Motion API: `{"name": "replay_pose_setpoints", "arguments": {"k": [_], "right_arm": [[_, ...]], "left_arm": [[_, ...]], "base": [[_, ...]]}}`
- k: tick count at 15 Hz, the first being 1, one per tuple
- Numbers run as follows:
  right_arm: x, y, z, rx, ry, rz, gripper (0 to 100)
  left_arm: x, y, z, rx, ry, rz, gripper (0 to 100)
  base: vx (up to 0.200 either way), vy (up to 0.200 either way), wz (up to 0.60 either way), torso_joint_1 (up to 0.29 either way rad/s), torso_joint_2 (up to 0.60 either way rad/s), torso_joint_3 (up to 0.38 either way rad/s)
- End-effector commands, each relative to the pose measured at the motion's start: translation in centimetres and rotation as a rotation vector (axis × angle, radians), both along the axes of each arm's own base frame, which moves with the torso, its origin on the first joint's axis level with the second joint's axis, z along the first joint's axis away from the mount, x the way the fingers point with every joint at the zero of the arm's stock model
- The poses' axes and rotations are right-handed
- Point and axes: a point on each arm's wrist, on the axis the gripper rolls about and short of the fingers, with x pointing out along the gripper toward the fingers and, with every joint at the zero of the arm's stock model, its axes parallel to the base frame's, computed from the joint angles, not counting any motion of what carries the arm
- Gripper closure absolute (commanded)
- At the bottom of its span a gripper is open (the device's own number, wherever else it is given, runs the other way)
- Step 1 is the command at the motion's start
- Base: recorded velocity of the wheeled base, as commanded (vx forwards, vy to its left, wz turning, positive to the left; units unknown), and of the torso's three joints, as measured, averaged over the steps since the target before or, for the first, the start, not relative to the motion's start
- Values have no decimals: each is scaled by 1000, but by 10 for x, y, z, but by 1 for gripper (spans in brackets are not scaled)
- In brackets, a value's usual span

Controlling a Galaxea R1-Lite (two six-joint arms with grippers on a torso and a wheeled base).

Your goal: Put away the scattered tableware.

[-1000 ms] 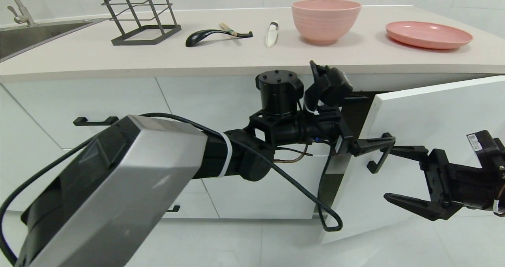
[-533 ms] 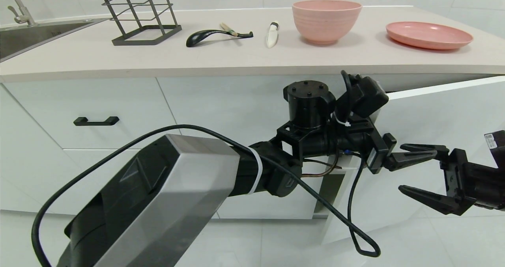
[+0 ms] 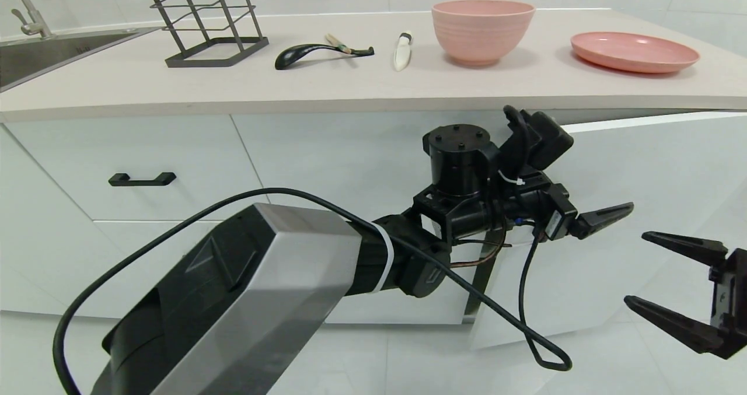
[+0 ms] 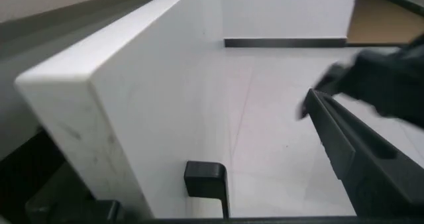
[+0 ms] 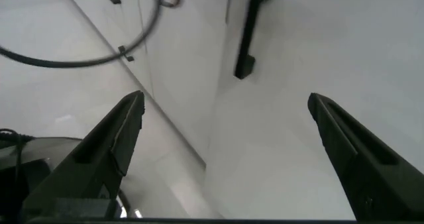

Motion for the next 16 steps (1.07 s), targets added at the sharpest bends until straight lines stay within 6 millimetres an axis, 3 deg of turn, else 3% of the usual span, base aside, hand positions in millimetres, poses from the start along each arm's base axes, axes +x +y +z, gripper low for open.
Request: {"name": "replay_pose_setpoints", "arguments": {"k": [1,6,16], "right_arm": [[-64,13,32,-42,-254,-28,0],[-108,20,51,-46,-484,-149,0],[-126,23,59,-49,-585,-156,0]], "left_arm": [[-6,-4,-6,-27,35,1,0],[-43,-18,-20,-43,75,-61,0],[-74,-21,-39,3,108,-109,0]], "base": [[0,0,0,0,0,0],[0,0,0,0,0,0],[0,0,0,0,0,0]]}}
